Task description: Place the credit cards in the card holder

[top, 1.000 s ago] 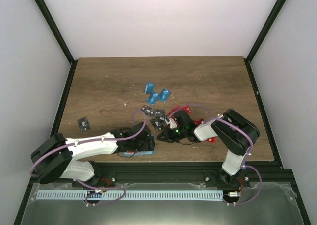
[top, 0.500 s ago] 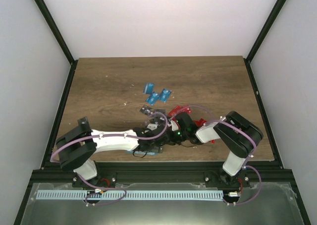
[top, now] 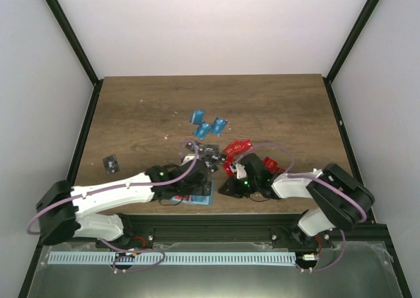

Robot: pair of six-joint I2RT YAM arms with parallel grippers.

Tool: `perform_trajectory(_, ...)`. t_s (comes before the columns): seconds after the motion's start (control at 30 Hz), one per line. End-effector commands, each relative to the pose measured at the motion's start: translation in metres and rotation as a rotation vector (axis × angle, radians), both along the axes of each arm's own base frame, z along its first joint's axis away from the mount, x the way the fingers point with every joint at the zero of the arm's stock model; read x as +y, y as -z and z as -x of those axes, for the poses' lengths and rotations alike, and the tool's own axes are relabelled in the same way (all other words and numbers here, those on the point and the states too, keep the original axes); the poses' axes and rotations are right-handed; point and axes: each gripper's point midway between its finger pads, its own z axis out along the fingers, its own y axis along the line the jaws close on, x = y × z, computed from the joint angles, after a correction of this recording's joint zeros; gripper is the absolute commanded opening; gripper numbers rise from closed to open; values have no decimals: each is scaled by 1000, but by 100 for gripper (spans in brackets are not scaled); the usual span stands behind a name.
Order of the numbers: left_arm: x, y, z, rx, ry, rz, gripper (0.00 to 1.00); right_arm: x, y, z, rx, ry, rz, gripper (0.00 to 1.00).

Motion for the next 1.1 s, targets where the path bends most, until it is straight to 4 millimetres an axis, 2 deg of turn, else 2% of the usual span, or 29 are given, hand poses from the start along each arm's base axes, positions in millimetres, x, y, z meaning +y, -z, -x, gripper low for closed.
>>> perform_trajectory(0.0, 59, 11, -1, -7, -81, -108, 100, -10, -6, 3, -38, 23, 27, 13)
perform_trajectory(0.07, 74, 18, -2, -1, -115, -100, 100, -13, -10, 5, -43, 32, 20, 13)
perform_trajectory(0.2, 91, 29, -3, -1, -160, -84, 98, -18, -12, 10, -36, 49, 14, 13)
perform_trajectory(0.33, 90, 43, 1, 27, -149, -70, 80, -26, -10, 16, -26, 69, 28, 13)
perform_trajectory(0.43, 79, 53, 4, 52, -111, -34, 71, -32, -11, 18, -28, 85, 34, 13)
perform_trajectory(0.7, 51, 71, 5, 105, -38, 5, 70, -37, -12, 19, -37, 101, 49, 13)
perform_trajectory(0.8, 32, 74, 6, 129, 4, 34, 68, -38, -12, 17, -41, 104, 59, 13)
perform_trajectory(0.97, -18, 60, 15, 153, 116, 118, 66, -44, -15, 8, -73, 150, 94, 13)
perform_trajectory(1.07, -37, 46, 28, 177, 180, 183, 66, -48, -20, 1, -98, 187, 116, 14)
